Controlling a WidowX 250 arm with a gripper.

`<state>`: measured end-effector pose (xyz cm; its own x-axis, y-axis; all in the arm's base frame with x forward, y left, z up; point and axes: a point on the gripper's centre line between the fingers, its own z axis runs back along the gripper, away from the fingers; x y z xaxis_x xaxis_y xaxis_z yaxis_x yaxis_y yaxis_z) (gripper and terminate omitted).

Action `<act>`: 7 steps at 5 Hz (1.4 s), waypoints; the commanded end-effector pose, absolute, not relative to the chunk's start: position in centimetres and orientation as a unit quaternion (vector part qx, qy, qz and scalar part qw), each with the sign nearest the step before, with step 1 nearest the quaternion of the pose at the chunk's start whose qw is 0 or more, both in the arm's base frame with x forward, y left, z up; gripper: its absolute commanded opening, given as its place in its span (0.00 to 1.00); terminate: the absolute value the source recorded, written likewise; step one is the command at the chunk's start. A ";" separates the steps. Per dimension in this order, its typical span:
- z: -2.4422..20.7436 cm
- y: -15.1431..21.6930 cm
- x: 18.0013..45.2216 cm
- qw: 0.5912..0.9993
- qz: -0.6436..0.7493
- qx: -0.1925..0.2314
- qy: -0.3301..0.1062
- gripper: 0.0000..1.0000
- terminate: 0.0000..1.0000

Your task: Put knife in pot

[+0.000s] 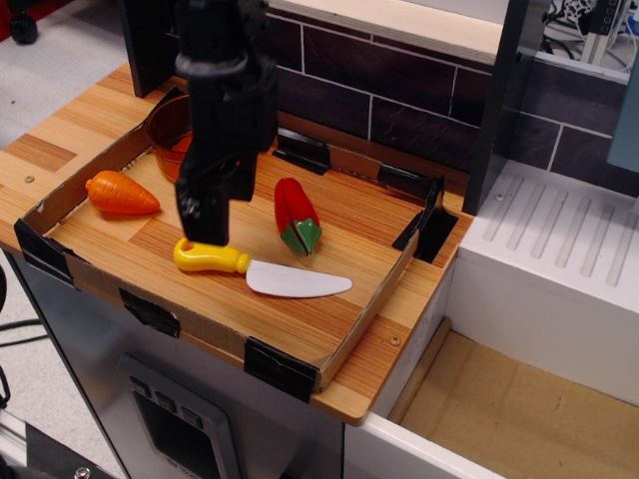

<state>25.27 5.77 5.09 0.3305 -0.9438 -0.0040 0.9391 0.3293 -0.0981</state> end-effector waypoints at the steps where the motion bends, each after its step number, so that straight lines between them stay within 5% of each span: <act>1: 4.3 8.3 25.5 0.830 -0.556 0.024 -0.025 1.00 0.00; 6: 1.1 8.8 26.0 0.841 -0.541 -0.018 -0.013 1.00 0.00; 7: 1.4 9.0 26.1 0.842 -0.539 -0.035 -0.024 0.00 0.00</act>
<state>25.27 7.57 0.44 0.4205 -0.9043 0.0733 0.9065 0.4155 -0.0745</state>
